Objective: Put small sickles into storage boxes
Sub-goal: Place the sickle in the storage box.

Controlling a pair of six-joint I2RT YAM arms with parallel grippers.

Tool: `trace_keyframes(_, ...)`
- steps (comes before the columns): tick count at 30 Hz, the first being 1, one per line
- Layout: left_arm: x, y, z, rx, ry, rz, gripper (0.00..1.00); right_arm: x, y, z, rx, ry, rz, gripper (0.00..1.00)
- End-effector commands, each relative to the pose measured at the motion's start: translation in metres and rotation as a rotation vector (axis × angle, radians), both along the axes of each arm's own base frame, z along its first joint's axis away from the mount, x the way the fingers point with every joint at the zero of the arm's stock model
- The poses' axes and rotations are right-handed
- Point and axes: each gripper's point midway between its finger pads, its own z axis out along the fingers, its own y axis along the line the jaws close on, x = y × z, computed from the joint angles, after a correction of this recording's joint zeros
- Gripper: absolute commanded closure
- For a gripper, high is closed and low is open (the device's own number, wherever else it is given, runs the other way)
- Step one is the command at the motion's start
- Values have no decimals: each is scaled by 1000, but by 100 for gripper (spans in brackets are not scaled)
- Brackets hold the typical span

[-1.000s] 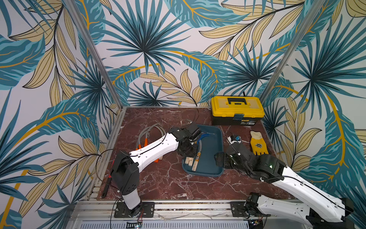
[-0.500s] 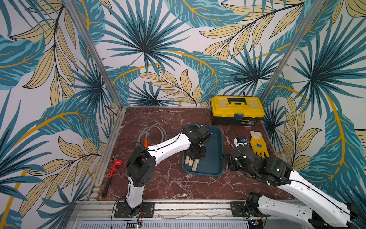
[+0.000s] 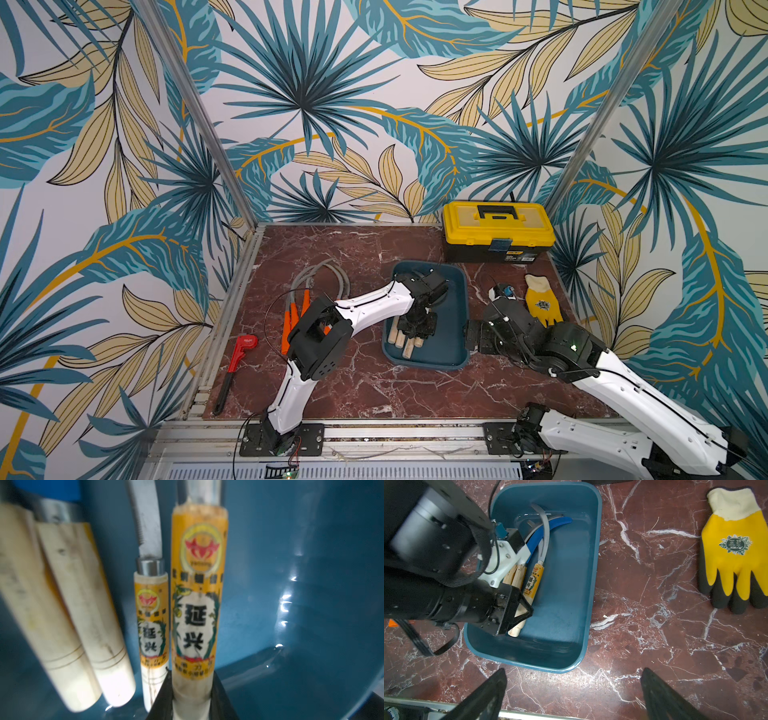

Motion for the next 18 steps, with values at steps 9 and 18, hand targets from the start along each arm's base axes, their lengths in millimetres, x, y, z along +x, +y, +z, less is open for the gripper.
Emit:
trace_keyframes(9,9,-15,-5,-35,-18,-8,80,10,5,-10,-10,34,30,1)
trace_keyframes(18,14,-19,7,-57,-40,1,65,13,8,-10,5,41,38,0)
